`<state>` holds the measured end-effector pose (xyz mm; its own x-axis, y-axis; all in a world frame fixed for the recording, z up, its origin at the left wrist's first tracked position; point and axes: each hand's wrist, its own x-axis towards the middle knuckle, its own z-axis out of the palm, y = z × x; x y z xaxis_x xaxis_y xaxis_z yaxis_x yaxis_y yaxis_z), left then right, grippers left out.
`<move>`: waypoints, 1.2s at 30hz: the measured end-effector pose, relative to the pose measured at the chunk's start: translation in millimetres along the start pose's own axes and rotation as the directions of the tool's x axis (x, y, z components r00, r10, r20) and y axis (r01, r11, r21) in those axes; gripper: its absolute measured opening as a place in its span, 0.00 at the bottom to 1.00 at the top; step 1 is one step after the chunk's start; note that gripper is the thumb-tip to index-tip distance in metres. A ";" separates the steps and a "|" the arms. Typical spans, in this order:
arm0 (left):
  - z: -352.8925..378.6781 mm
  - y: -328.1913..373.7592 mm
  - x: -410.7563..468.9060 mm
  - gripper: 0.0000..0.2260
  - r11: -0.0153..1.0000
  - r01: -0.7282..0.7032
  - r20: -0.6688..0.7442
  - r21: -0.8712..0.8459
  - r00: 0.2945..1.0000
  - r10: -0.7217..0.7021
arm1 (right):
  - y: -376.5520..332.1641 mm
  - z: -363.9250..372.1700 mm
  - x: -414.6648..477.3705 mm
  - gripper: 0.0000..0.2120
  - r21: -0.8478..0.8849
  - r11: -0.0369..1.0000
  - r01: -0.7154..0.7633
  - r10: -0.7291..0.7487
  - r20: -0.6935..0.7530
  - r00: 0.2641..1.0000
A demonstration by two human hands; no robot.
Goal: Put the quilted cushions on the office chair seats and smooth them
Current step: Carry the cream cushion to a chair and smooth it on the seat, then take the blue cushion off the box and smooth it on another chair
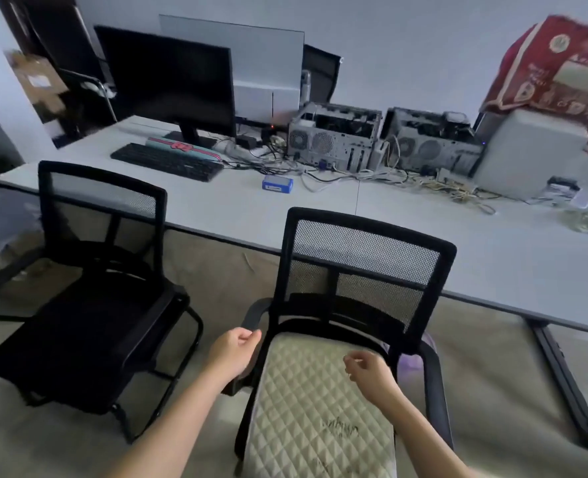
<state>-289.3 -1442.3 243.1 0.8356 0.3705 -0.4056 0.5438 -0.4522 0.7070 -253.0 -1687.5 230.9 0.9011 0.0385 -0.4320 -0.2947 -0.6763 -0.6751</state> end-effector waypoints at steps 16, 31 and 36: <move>-173.6 -61.5 -16.0 0.10 0.995 -0.040 -0.073 -0.092 0.997 0.033 | -169.1 120.1 -59.3 0.09 0.193 0.971 0.142 -0.155 0.057 0.986; -409.7 -248.1 -2.5 0.19 0.971 0.098 -0.183 -0.220 0.973 -0.139 | -343.7 369.7 -111.6 0.07 0.267 0.947 0.178 -0.235 0.198 0.952; -464.6 -294.3 5.8 0.20 0.950 0.140 -0.226 -0.278 0.952 -0.206 | -390.8 422.5 -117.7 0.07 0.183 0.961 0.209 -0.254 0.271 0.928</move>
<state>-481.0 -930.1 301.8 0.6655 0.6295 -0.4011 0.6118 -0.1523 0.7762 -378.3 -1116.9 292.9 0.8250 0.4071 -0.3920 -0.1527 -0.5074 -0.8481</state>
